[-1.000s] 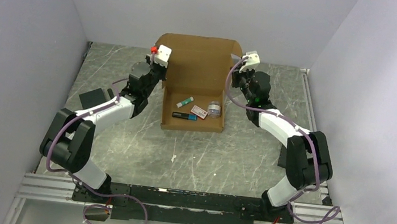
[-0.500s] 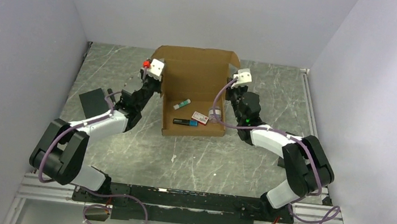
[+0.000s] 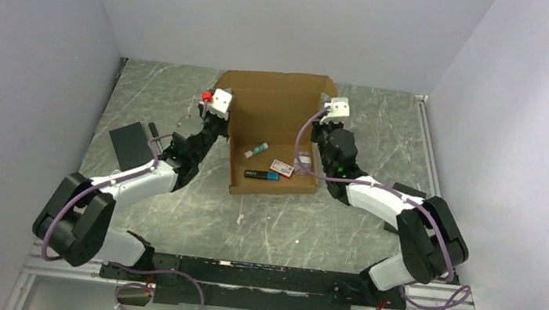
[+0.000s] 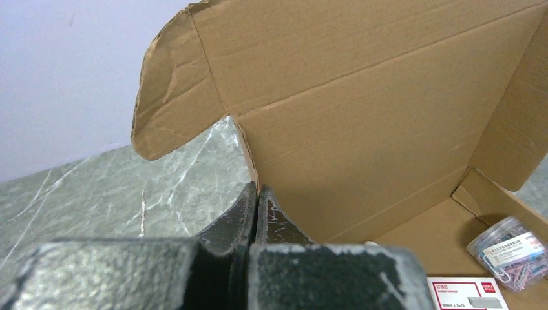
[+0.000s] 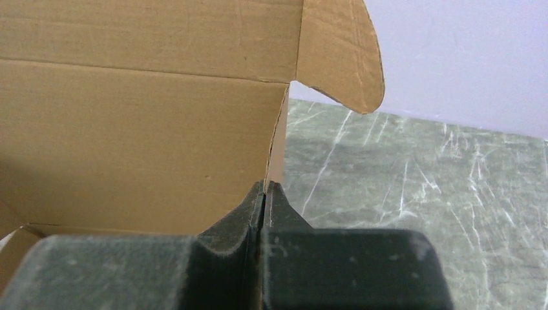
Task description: Fold the paper box
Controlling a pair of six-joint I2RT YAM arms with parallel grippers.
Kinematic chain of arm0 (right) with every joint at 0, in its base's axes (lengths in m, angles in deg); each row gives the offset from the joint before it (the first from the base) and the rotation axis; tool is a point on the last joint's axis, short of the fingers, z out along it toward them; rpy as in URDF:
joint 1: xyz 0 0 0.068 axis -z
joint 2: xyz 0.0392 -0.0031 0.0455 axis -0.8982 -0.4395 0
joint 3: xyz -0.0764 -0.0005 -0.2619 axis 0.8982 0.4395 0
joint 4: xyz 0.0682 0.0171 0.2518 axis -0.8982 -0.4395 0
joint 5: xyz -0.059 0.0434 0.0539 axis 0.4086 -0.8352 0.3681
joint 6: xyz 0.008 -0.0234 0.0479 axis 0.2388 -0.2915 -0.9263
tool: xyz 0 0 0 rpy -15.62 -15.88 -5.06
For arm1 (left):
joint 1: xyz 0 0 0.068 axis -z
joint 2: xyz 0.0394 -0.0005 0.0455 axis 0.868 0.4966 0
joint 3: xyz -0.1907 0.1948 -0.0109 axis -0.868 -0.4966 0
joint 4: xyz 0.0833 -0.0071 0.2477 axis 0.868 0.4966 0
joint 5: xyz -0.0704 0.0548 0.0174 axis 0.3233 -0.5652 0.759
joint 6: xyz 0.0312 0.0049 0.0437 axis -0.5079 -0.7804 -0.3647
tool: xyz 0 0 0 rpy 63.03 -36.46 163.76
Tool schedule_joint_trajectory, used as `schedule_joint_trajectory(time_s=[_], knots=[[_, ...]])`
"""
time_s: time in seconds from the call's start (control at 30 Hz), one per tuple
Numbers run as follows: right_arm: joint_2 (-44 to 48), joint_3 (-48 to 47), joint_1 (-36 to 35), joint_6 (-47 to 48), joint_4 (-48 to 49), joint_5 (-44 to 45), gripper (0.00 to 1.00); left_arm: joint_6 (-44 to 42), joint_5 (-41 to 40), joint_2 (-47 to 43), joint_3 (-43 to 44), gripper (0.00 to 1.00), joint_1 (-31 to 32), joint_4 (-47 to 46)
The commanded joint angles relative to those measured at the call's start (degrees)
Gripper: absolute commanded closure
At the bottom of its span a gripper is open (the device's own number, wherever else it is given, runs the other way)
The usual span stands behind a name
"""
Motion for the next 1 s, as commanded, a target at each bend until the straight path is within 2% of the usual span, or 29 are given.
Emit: schedule_joint_trajectory(time_s=[0.0,0.13,0.6,0.97], knots=[[1.36,-0.22,-3.03,-2.14,-4.69,0.04,1.0,3.83,-0.53,-1.98,-1.29,1.0,3.33,2.69],[1.88,0.88,-3.14,-2.18,-5.57,1.68,1.0,8.21,-4.46,-3.38,-1.82,1.0,4.67,5.38],[3.94,3.3,-3.14,-4.25,-13.29,0.78,1.0,15.67,-11.63,-4.77,-2.2,1.0,8.12,10.14],[7.92,3.05,-3.14,-4.05,-22.18,-1.67,1.0,17.39,-14.07,-6.38,-3.81,1.0,10.46,11.64]])
